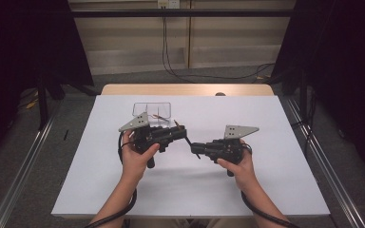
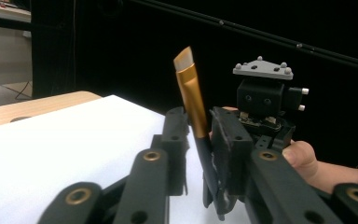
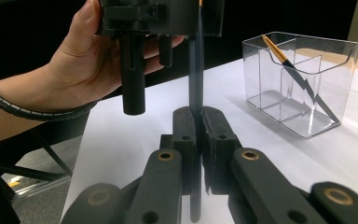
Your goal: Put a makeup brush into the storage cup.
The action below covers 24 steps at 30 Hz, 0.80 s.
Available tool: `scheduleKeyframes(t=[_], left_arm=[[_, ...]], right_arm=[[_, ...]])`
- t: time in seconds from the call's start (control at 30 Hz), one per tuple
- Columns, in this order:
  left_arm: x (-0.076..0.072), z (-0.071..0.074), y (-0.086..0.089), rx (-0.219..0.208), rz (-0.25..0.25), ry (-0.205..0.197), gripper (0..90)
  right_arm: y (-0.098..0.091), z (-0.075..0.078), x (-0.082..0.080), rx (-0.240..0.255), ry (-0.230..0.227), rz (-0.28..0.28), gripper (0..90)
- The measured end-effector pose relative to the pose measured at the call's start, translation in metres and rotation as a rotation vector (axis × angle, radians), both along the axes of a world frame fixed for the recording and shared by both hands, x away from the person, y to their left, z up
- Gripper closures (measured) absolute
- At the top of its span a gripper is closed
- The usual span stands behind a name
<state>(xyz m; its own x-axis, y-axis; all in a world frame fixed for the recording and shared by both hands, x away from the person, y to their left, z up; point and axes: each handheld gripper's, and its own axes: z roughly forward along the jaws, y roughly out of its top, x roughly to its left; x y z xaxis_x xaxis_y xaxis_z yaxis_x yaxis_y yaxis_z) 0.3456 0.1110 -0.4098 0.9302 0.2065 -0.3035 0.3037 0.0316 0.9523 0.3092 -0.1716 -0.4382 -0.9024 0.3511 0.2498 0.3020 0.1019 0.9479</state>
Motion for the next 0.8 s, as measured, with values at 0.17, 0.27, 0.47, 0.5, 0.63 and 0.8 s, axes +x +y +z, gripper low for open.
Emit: scheduleKeyframes(t=[0.17,0.27,0.47,0.5,0.63,0.8], left_arm=[[-0.001,0.0,-0.002,0.0,-0.003,-0.005,78.1],[0.0,0.0,-0.003,-0.005,-0.006,-0.005,80.3],[-0.002,0.002,-0.005,0.0,-0.018,-0.001,82.4],[-0.002,0.002,-0.005,0.0,-0.022,-0.003,82.6],[-0.003,0.002,-0.008,0.002,-0.033,-0.006,83.1],[-0.004,0.004,-0.011,0.008,-0.033,-0.017,83.5]], right_arm=[[0.003,-0.001,0.0,-0.009,0.002,0.004,84.8],[0.004,-0.001,0.0,-0.011,0.003,0.004,84.8],[0.006,-0.002,0.0,-0.012,0.006,0.002,84.6],[0.007,-0.002,0.0,-0.011,0.008,0.003,84.7],[0.008,-0.002,-0.001,-0.016,0.008,0.01,85.0],[0.012,-0.003,0.0,-0.012,0.011,0.016,85.2]])
